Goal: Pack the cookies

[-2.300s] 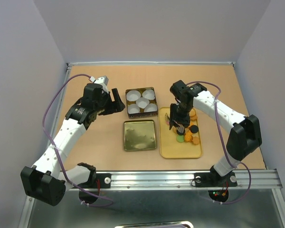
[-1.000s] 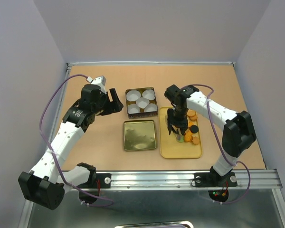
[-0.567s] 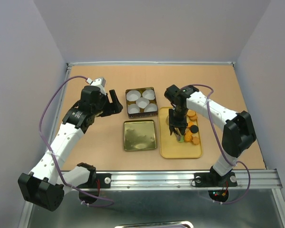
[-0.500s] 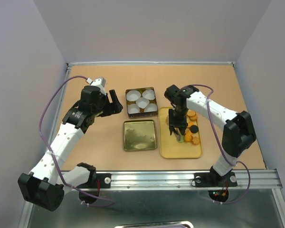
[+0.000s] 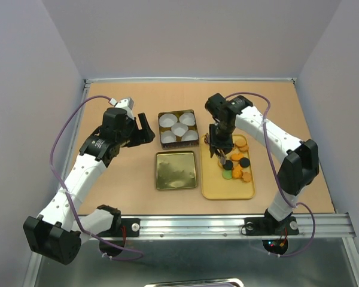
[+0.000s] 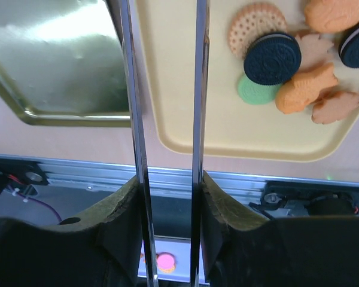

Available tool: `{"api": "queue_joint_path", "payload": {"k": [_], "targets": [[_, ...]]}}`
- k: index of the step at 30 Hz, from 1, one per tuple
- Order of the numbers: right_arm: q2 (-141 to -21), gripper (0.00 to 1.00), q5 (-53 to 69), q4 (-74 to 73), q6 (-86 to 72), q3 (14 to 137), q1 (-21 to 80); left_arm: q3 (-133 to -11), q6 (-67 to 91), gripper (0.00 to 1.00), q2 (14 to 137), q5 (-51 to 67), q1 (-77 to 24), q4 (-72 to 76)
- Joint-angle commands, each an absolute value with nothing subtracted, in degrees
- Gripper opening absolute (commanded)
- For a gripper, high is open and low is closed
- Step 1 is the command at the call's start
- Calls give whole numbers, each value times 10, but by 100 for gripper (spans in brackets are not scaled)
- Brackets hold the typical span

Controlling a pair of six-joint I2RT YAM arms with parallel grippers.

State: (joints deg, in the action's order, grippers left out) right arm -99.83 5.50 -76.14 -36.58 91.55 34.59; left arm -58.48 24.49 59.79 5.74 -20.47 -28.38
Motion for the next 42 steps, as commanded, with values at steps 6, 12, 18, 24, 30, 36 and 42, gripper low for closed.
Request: {"api": "queue_joint_path", "payload": {"k": [6,12,18,24,30,36,42], "targets": [[-1017,34,30,-795,-353,1013,349,-613,238,84,603,54,-200,-288],[-1060,34,35,-795,-341,1101,349,-618,237,84,601,50,-200,-295],[-1135,34,62,-795,-331,1214,349,-634,233,84,602,43,-200,-308],[-1219,34,120,-795,-325,1349,350,-644,230,84,601,40,-200,-318],[-1271,34,169,-770,-330,1397,357,-655,229,84,601,37,-200,-324],[-1275,34,203,-709,-345,1364,368,-659,232,84,601,32,-200,-328],[-1302,34,216,-680,-354,1382,374,-658,235,84,596,29,-200,-331]]}}
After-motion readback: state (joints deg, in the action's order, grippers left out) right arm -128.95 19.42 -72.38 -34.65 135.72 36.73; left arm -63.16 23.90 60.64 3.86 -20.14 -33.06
